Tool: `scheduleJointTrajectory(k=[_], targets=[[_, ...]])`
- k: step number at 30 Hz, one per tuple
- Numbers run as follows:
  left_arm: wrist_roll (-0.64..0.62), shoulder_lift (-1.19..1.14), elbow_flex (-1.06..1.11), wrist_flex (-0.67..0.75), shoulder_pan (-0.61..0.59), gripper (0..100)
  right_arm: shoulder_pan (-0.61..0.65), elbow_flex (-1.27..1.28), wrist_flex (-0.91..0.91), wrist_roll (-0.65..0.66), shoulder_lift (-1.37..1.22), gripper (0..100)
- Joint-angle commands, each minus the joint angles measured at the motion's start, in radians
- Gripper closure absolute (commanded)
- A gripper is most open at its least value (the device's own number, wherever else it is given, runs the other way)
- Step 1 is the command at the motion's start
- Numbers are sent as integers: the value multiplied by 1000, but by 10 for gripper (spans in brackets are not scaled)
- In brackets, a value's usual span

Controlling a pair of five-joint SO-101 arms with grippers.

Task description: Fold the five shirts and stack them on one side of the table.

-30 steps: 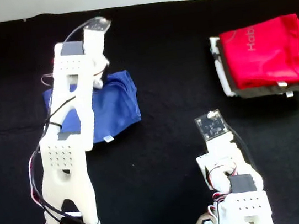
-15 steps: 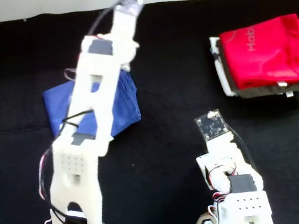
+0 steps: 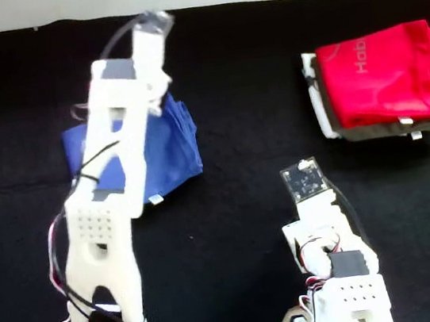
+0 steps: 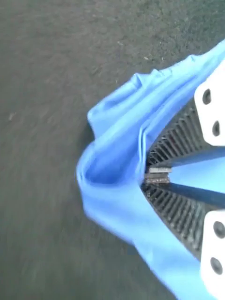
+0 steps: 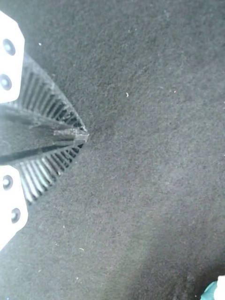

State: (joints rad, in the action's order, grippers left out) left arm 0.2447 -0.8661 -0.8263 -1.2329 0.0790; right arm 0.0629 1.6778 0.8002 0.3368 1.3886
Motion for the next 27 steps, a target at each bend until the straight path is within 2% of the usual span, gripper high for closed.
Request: scheduleJointTrajectory(k=[1, 6, 11, 15, 21, 24, 27], targets=[[-5, -41, -79, 38, 82, 990, -5, 58, 2, 2, 10, 992], [-5, -96, -232, 52, 171, 990, -5, 58, 2, 2, 10, 992], [-5, -93, -380, 15, 171, 990, -5, 58, 2, 2, 10, 992], [-5, -70, -509, -143, 128, 990, -5, 58, 2, 2, 10, 992], [-5, -38, -740, -526, 53, 990, -5, 58, 2, 2, 10, 992], [-6, -1, -805, -551, 30, 990, -5, 58, 2, 2, 10, 992], [-11, 105, -768, -555, 19, 990, -5, 56, 2, 2, 10, 992]])
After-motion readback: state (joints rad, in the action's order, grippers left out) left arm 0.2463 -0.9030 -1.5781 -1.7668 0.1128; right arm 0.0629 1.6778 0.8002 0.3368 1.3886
